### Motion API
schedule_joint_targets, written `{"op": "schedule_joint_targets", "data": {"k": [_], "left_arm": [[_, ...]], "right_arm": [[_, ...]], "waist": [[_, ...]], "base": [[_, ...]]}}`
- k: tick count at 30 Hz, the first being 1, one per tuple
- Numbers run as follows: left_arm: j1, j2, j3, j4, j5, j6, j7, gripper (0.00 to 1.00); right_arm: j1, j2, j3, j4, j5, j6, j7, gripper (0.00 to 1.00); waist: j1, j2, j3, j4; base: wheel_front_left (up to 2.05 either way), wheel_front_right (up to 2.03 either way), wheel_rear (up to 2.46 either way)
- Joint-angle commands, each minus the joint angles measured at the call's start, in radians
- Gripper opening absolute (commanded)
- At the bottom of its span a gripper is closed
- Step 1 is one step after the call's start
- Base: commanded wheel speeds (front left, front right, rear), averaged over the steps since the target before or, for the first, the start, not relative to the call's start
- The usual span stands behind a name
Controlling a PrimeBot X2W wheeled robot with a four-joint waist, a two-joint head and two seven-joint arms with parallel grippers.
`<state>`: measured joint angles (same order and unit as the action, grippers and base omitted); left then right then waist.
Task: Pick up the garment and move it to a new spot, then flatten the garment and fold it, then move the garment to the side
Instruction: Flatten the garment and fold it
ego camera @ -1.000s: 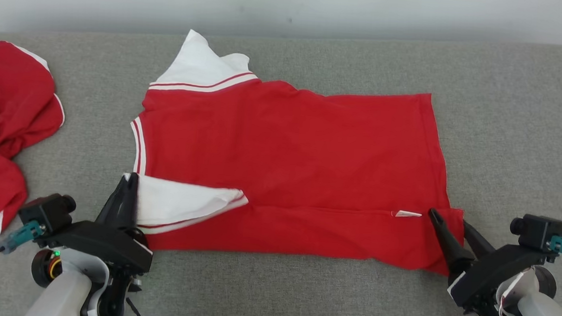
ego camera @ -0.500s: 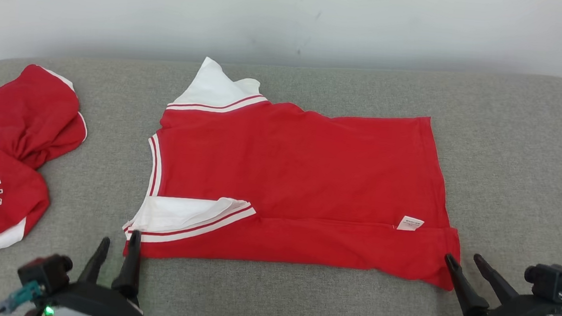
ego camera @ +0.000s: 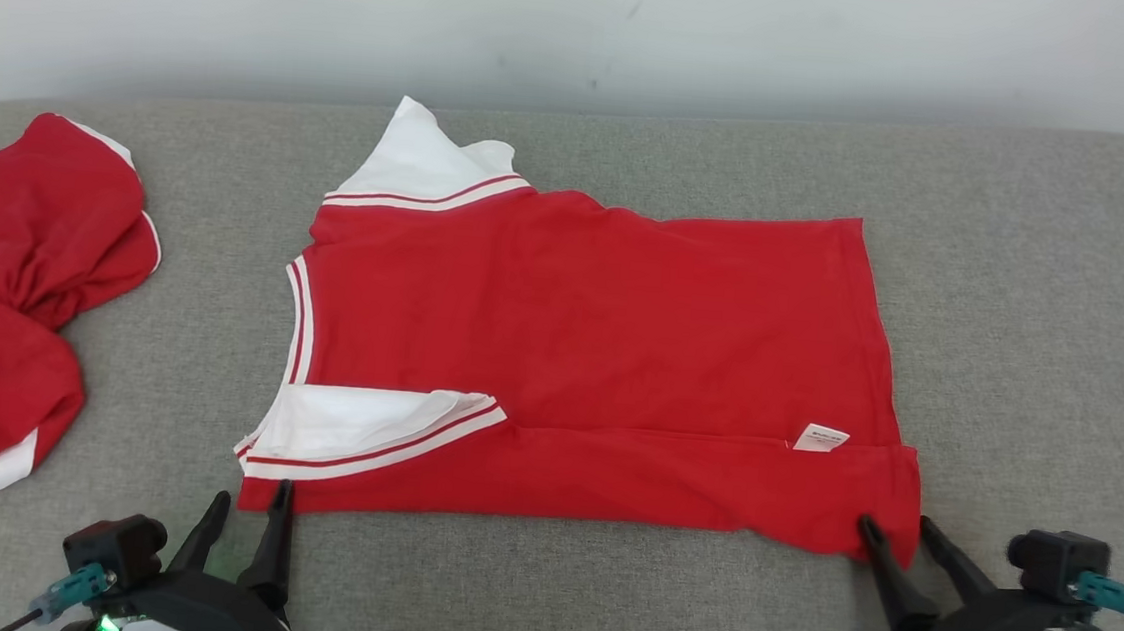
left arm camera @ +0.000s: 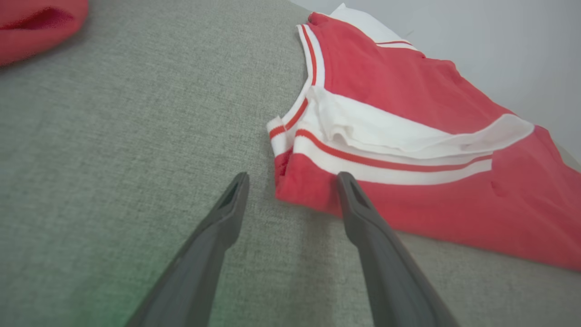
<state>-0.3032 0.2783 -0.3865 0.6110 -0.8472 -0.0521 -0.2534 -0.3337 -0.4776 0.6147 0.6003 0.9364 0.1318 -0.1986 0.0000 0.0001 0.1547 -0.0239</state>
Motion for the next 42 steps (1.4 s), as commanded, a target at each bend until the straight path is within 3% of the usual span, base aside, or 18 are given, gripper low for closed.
{"op": "schedule_joint_targets", "data": {"k": [1, 3, 4, 5, 6, 7, 8, 14, 20, 27, 36, 37, 38, 39, 42], "left_arm": [[-0.015, -0.003, 0.0, 0.016, -0.001, 0.0, 0.004, 1.0], [-0.028, -0.007, -0.003, 0.045, -0.002, -0.008, 0.005, 1.0], [-0.032, -0.011, -0.004, 0.058, -0.005, -0.009, 0.005, 0.63], [-0.036, -0.014, -0.006, 0.069, -0.007, -0.015, 0.005, 0.35], [-0.04, -0.016, -0.005, 0.079, -0.01, -0.019, 0.004, 0.0], [-0.043, -0.018, -0.006, 0.086, -0.011, -0.024, 0.002, 0.0], [-0.044, -0.019, -0.006, 0.093, -0.011, -0.027, 0.001, 0.0], [-0.013, -0.035, 0.005, 0.102, -0.013, -0.043, -0.009, 0.0], [0.061, -0.044, 0.02, 0.042, 0.002, -0.051, -0.013, 0.0], [0.16, -0.056, 0.01, -0.063, 0.026, -0.031, -0.012, 0.0], [0.245, -0.065, -0.02, -0.133, 0.029, -0.007, 0.003, 0.0], [0.245, -0.062, -0.022, -0.137, 0.035, -0.006, 0.002, 0.38], [0.247, -0.061, -0.022, -0.141, 0.037, -0.004, 0.0, 0.94], [0.251, -0.064, -0.019, -0.145, 0.035, -0.005, -0.002, 1.0], [0.254, -0.061, 0.003, -0.166, 0.049, -0.003, -0.009, 1.0]], "right_arm": [[-0.016, 0.014, 0.001, 0.012, -0.009, -0.002, -0.005, 1.0], [-0.024, 0.035, 0.003, 0.043, -0.013, -0.002, -0.007, 1.0], [-0.027, 0.048, 0.003, 0.059, -0.009, -0.002, -0.007, 1.0], [-0.029, 0.058, 0.004, 0.072, -0.007, -0.002, -0.007, 0.93], [-0.032, 0.068, 0.004, 0.082, -0.002, -0.002, -0.011, 0.33], [-0.033, 0.077, 0.003, 0.09, 0.003, -0.002, -0.014, 0.01], [-0.034, 0.081, 0.005, 0.098, 0.004, -0.002, -0.019, 0.0], [-0.02, 0.085, -0.006, 0.112, 0.026, -0.002, -0.045, 0.0], [0.037, 0.043, -0.039, 0.062, 0.007, -0.002, -0.063, 0.0], [0.158, 0.0, -0.114, -0.023, -0.01, -0.002, -0.067, 0.0], [0.278, 0.0, -0.184, -0.093, -0.05, -0.002, -0.035, 0.0], [0.285, 0.0, -0.197, -0.096, -0.066, -0.002, -0.036, 0.42], [0.288, 0.001, -0.209, -0.099, -0.084, -0.002, -0.039, 1.0], [0.294, 0.005, -0.218, -0.101, -0.101, -0.002, -0.039, 1.0], [0.29, 0.02, -0.252, -0.127, -0.149, -0.002, -0.04, 1.0]], "waist": [[0.0, -0.0001, 0.002, -0.003], [0.0, -0.0001, 0.003, -0.008], [0.0, -0.0001, 0.003, -0.01], [0.0, -0.0001, 0.002, -0.01], [0.0, -0.0001, 0.0, -0.011], [0.0, -0.0001, -0.004, -0.011], [0.0, -0.0001, -0.006, -0.01], [0.0, -0.0001, -0.046, -0.002], [0.0, -0.0001, -0.089, 0.009], [0.0, -0.0001, -0.109, 0.016], [0.0, -0.0001, -0.101, 0.024], [0.0, -0.0001, -0.1, 0.024], [0.0, -0.0001, -0.1, 0.025], [0.0, -0.0001, -0.1, 0.025], [0.0, -0.0001, -0.099, 0.025]], "base": [[0.0, 0.0, 0.0], [0.0, 0.0, 0.0], [0.0, 0.0, 0.0], [0.0, 0.0, 0.0], [0.0, 0.0, 0.0], [0.0, 0.0, 0.0], [0.0, 0.0, 0.0], [0.0, 0.0, 0.0], [0.0, 0.0, 0.0], [0.0, 0.0, 0.0], [0.0, 0.0, 0.0], [0.0, 0.0, 0.0], [0.0, 0.0, 0.0], [0.0, 0.0, 0.0], [0.0, 0.0, 0.0]]}}
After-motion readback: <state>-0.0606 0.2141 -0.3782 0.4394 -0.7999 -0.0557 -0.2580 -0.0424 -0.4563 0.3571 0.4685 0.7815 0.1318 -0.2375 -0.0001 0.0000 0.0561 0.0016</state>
